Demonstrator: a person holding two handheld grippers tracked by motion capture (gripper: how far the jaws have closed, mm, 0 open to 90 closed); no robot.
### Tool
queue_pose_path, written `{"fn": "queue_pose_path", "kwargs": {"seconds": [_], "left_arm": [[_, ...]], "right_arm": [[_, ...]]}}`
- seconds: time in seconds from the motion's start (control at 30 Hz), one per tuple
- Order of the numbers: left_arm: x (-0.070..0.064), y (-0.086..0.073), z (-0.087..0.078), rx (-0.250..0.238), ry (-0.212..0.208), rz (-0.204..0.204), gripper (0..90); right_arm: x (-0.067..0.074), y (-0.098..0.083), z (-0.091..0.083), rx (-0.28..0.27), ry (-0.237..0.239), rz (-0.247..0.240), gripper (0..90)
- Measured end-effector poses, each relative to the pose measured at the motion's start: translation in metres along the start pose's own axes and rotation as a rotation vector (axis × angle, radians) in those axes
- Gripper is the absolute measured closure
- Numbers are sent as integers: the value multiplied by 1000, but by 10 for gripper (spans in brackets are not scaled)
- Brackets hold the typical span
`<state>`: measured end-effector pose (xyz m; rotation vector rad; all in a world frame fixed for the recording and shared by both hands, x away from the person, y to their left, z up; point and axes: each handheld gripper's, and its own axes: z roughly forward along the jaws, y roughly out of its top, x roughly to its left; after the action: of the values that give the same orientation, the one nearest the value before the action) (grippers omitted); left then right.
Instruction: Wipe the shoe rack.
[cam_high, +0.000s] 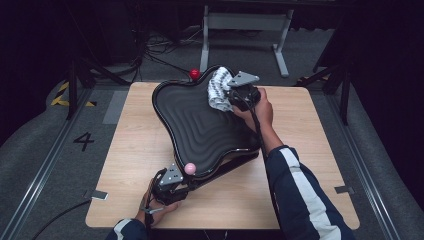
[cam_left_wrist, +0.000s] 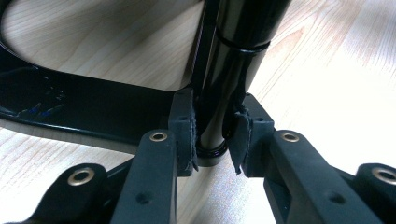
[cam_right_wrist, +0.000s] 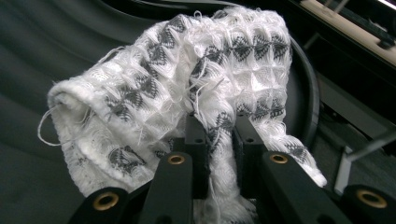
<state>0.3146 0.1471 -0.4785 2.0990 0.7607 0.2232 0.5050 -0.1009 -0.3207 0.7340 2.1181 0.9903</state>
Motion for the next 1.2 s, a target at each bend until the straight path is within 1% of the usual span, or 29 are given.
{"fn": "queue_pose_path", "kwargs": {"seconds": [0.13, 0.17, 0.27, 0.33, 0.37, 0.4, 0.5, 0.67, 0.73, 0.77, 0.8, 0.83, 0.87, 0.9, 0.97, 1.07, 1.13, 1.2], "left_arm": [[0, 0, 0, 1, 0, 2, 719], [1, 0, 0, -1, 4, 9, 719], [0, 0, 0, 0, -2, 3, 719], [-1, 0, 0, 7, 0, 7, 719], [-1, 0, 0, 2, -1, 3, 720], [-1, 0, 0, 1, -1, 8, 720], [-1, 0, 0, 3, 1, 9, 720], [-1, 0, 0, 3, 0, 9, 720], [-1, 0, 0, 4, 1, 9, 720], [-1, 0, 0, 4, 4, 12, 720], [-1, 0, 0, 1, 5, 16, 720], [-1, 0, 0, 4, 6, 17, 720], [-2, 0, 1, -1, 0, 8, 720], [-2, 0, 0, 4, 1, 11, 720], [-2, 0, 0, 3, 1, 10, 720], [-1, 0, 0, 2, 0, 7, 720], [-1, 0, 1, -2, -2, 8, 720], [-1, 0, 0, 2, -1, 9, 720]], "right_arm": [[19, 10, 1, -16, 49, -51, 799], [23, 11, 1, -18, 57, -55, 799], [38, 18, 0, -33, 99, -67, 798], [48, 21, 1, -39, 116, -90, 797], [56, 24, 1, -43, 128, -98, 798], [61, 26, 1, -45, 137, -111, 797], [77, 32, 1, -58, 159, -125, 796], [97, 42, 4, -83, 198, -135, 793], [105, 46, 5, -87, 209, -150, 793], [109, 47, 5, -90, 216, -165, 794], [112, 48, 5, -89, 206, -182, 795], [113, 49, 5, -88, 201, -189, 794], [112, 48, 5, -91, 207, -183, 795], [110, 48, 5, -92, 215, -175, 795], [104, 45, 5, -86, 206, -171, 795], [91, 40, 4, -72, 178, -159, 796], [80, 35, 3, -65, 166, -140, 795], [69, 30, 3, -55, 145, -134, 796]]}}
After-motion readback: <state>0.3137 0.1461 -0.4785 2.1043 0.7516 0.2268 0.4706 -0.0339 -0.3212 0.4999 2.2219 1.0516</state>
